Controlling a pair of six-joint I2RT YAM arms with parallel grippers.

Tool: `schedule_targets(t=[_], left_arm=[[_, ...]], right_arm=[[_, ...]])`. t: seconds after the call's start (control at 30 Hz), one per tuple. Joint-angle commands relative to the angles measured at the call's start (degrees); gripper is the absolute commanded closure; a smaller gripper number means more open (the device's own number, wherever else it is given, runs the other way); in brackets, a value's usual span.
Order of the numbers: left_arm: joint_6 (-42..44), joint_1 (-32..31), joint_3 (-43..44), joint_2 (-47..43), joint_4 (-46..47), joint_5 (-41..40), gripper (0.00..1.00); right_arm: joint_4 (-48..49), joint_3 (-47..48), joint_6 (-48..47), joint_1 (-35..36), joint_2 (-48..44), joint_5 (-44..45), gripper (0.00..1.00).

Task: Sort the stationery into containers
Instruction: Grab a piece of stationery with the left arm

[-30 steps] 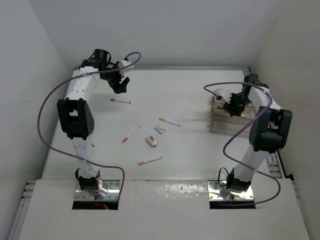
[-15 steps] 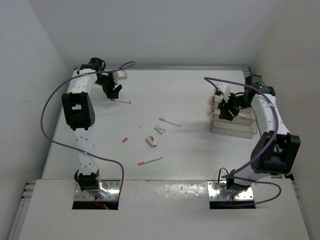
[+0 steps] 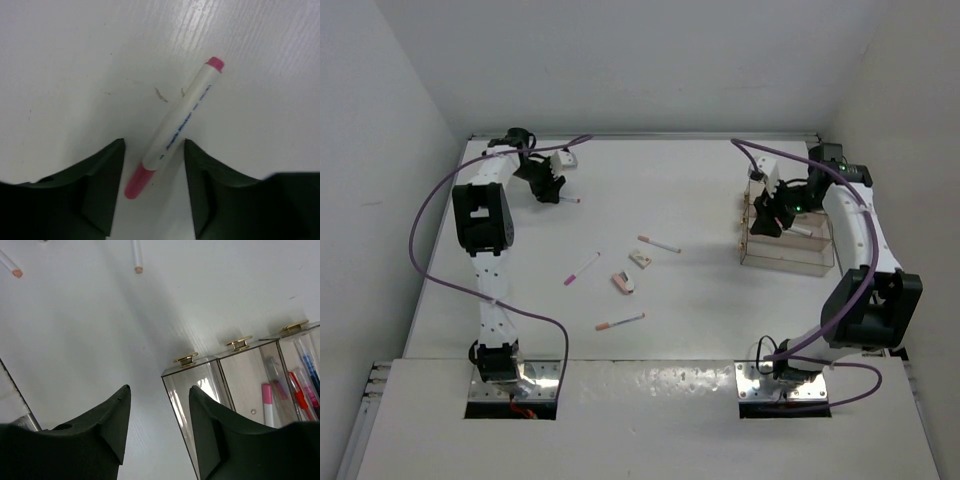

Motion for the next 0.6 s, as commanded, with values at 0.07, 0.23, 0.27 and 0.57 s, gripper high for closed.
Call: schedule_targets(t=[0.07,0.23,0.27,0.57], left_arm=[[3.77,-0.25,-7.19,1.45,-7.75,-0.62,0.68],[2.28,-2.09,-22.33,-9.18,0.16,-2.03,0.93],[2.28,-2.27,-23.57,-10.41,0.69,-1.77,0.96],[-6.69,-5.59,-15.76,-18.24,-15.29,18.86,1.00]], right_arm=[[-0.29,3.05,2.32,2.07,-1.46,-3.58,0.54],[1.11,3.75,4.16,4.97,-1.55,-2.97,0.54],[1.20,4.02,5.21,6.02,-1.46,-3.14,0.54],[19.46,-7.21,11.64,20.96,-13.93,3.26,0.50]])
